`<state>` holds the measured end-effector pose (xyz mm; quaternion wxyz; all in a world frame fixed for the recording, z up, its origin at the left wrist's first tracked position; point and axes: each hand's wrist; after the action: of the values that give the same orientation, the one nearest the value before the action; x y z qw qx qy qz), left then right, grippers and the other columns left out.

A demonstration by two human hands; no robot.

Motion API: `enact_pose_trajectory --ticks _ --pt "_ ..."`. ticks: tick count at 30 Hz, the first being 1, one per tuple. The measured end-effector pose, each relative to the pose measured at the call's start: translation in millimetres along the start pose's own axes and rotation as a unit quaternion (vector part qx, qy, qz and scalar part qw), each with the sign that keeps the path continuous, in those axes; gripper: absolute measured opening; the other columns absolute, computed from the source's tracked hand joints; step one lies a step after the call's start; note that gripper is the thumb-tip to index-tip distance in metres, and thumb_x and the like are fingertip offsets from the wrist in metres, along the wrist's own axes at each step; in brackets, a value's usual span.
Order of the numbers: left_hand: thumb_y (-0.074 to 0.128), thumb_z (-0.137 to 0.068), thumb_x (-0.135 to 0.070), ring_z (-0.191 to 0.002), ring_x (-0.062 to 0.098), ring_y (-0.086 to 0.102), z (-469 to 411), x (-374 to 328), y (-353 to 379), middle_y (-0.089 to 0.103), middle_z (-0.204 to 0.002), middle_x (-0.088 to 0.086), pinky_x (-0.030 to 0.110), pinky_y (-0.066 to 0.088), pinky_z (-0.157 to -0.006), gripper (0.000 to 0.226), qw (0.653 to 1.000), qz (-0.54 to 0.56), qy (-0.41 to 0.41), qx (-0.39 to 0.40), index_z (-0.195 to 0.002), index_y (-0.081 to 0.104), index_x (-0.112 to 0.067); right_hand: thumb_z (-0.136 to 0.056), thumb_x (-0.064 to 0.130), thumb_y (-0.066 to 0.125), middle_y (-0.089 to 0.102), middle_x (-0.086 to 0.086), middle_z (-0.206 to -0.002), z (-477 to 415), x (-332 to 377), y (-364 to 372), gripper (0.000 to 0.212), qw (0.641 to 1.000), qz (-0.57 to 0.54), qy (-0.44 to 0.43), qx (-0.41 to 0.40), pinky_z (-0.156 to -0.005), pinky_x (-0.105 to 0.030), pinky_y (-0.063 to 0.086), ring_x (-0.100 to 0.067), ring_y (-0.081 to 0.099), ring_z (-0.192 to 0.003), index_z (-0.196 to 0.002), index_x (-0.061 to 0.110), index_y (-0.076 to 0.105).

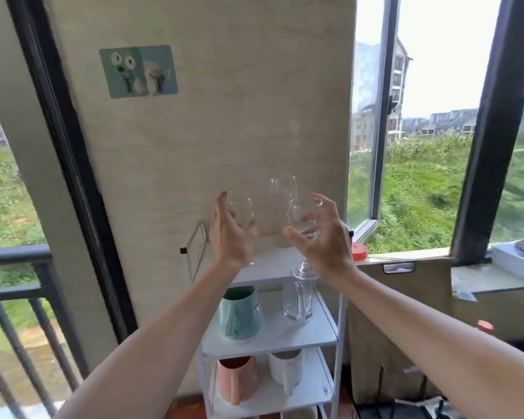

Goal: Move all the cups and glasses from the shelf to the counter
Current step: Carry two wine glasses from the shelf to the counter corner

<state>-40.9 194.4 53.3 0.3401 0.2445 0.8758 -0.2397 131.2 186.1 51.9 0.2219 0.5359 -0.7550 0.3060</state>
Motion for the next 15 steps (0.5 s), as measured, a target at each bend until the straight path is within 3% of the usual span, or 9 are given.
enact_pose_trajectory --ticks 5,7,10,15 --pt "0.077 -0.068 -0.025 -0.077 0.026 0.058 42.3 -25.2 -21.8 0.051 -0.094 0.002 0.03 0.046 -0.061 0.075 0.998 0.022 0.066 -0.001 -0.13 0.034 -0.023 -0.065 0.043 0.074 0.063 0.012 -0.091 27.8 9.2 -34.1 0.072 1.0 0.006 -0.008 0.022 -0.066 -0.04 0.056 -0.004 0.064 -0.062 -0.126 0.035 0.036" --pt "0.078 -0.068 -0.02 -0.079 0.018 0.056 65.8 -42.8 -26.7 0.051 -0.095 0.002 0.024 0.045 -0.06 0.076 0.995 0.033 0.095 0.0 -0.131 0.035 -0.019 -0.064 0.044 0.073 0.062 0.01 -0.092 44.9 9.7 -59.0 0.074 0.999 0.017 -0.01 0.037 -0.063 -0.041 0.057 -0.008 0.065 -0.063 -0.127 0.033 0.035" --pt "0.077 -0.07 -0.016 -0.069 0.002 0.051 109.4 -70.9 -26.7 0.052 -0.095 0.005 0.023 0.047 -0.06 0.076 0.993 0.041 0.108 0.028 -0.133 0.034 -0.016 -0.064 0.049 0.07 0.062 0.008 -0.091 75.8 3.7 -103.9 0.074 0.997 0.051 -0.012 0.053 -0.059 -0.04 0.057 -0.008 0.065 -0.064 -0.127 0.032 0.035" --pt "0.076 -0.072 -0.02 -0.06 0.01 0.059 190.7 -104.4 5.1 0.055 -0.094 0.005 0.033 0.052 -0.06 0.074 0.987 0.058 0.107 0.107 -0.132 0.033 -0.017 -0.07 0.045 0.075 0.055 0.021 -0.068 131.4 -19.5 -188.6 0.071 0.985 0.162 0.03 0.045 -0.062 -0.029 0.049 -0.004 0.06 -0.061 -0.128 0.035 0.036"
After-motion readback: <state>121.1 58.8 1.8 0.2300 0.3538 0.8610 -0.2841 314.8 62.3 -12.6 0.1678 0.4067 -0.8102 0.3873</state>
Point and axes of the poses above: each hand's wrist, its own z-axis away from the middle knuckle, its own y-axis out of the palm, x = y × z
